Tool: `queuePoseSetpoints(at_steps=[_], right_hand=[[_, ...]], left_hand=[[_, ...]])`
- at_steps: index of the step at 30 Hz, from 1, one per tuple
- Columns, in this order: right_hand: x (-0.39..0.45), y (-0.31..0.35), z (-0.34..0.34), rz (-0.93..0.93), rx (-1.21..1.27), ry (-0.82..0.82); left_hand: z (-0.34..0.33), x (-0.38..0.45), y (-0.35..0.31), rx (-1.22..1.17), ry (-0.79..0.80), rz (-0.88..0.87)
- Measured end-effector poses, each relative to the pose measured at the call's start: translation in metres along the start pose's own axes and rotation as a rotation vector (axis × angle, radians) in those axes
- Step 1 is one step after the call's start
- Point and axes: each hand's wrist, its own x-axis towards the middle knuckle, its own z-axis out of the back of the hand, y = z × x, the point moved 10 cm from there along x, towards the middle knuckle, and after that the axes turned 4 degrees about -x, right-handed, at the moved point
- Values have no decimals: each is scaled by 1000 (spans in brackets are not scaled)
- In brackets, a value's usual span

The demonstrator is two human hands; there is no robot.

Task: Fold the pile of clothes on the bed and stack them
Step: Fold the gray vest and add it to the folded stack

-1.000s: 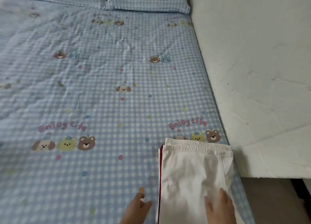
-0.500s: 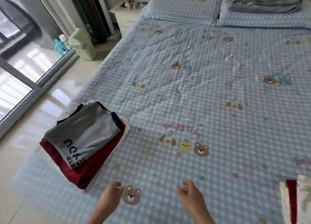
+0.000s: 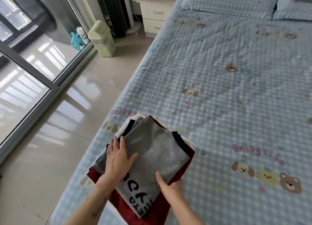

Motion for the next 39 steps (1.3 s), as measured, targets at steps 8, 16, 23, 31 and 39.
queuePoseSetpoints(at_steps=[8,16,23,31,39], right_hand=[[37,11,-15,83,477,-37],[47,7,-22,97,674,128],[31,-18,48,162,624,139],[-5,-142,283,168,514,-4],[-16,-282,518,132,489,-235]], left_hand=[[-38,74,70,-228,261,142],[-41,67,76,-174,248,209],[-64,3,27,-669,358,261],[-145,-135,-175,-805,423,258],[-247,-256,-410,-875,561,177]])
